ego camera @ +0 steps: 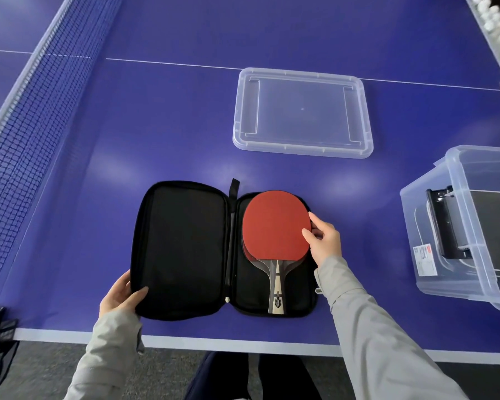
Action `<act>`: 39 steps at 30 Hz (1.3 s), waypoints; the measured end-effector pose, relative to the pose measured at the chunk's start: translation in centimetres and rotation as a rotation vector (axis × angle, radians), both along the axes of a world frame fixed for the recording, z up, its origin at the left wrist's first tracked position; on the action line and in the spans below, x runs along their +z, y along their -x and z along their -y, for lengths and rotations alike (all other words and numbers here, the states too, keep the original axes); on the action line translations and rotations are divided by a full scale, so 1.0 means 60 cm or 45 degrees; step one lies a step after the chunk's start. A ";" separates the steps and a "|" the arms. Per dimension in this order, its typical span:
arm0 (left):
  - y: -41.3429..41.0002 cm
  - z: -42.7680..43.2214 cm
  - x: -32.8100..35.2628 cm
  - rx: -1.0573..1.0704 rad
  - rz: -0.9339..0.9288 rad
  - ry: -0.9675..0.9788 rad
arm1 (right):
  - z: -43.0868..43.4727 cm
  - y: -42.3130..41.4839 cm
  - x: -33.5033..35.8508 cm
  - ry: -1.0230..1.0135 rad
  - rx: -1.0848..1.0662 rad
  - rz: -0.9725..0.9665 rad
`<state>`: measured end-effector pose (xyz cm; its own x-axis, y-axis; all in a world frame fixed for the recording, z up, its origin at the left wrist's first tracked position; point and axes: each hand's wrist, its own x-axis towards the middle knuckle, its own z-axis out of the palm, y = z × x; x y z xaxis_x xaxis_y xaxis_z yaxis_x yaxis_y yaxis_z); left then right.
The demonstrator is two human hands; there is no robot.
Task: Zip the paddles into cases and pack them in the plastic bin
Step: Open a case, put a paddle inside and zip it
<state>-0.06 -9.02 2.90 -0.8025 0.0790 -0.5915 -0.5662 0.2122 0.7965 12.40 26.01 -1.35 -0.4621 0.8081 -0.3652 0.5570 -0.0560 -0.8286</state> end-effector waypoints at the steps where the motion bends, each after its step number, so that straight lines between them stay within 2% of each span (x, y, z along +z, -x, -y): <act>1: -0.001 -0.001 0.002 0.003 0.001 -0.001 | 0.001 0.000 0.001 -0.014 0.013 0.018; 5: -0.005 -0.008 0.013 -0.003 -0.009 -0.033 | 0.003 0.001 -0.002 -0.082 0.049 0.074; 8: -0.010 -0.012 0.027 -0.003 -0.003 -0.160 | 0.002 0.000 -0.007 -0.126 0.068 0.118; 12: -0.026 -0.021 0.060 -0.046 -0.054 -0.280 | 0.001 0.000 -0.004 -0.071 0.031 0.123; 17: -0.080 -0.076 0.111 -0.332 -0.317 -0.242 | 0.022 -0.014 0.046 -0.136 -0.109 -0.051; 21: -0.150 -0.155 0.124 -0.615 -0.459 -0.178 | 0.070 -0.029 0.109 -0.057 0.061 -0.251; 25: -0.209 -0.230 0.117 -0.856 -0.593 -0.042 | 0.094 -0.046 0.145 0.136 0.094 -0.349; 27: -0.223 -0.260 0.109 -0.964 -0.636 0.015 | 0.091 -0.050 0.150 0.131 0.111 -0.312; 31: -0.227 -0.286 0.087 -1.140 -0.635 0.100 | 0.064 -0.056 0.127 -0.041 0.095 -0.081; 33: -0.210 -0.279 0.073 -1.003 -0.620 0.051 | 0.044 -0.058 0.108 -0.045 0.076 0.027; 35: -0.172 -0.267 0.050 -0.716 -0.549 0.163 | 0.024 -0.060 0.087 0.036 0.062 0.121; 37: -0.123 -0.257 0.022 -0.531 -0.354 0.386 | 0.013 -0.058 0.066 0.128 0.059 0.212; 39: -0.083 -0.255 -0.003 -0.429 -0.061 0.405 | 0.011 -0.056 0.050 0.182 0.039 0.270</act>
<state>4.93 6.30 2.75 -0.7900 0.1611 -0.5916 -0.3879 0.6159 0.6857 15.74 25.36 1.67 -0.3863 0.7282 -0.5662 0.7206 -0.1449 -0.6780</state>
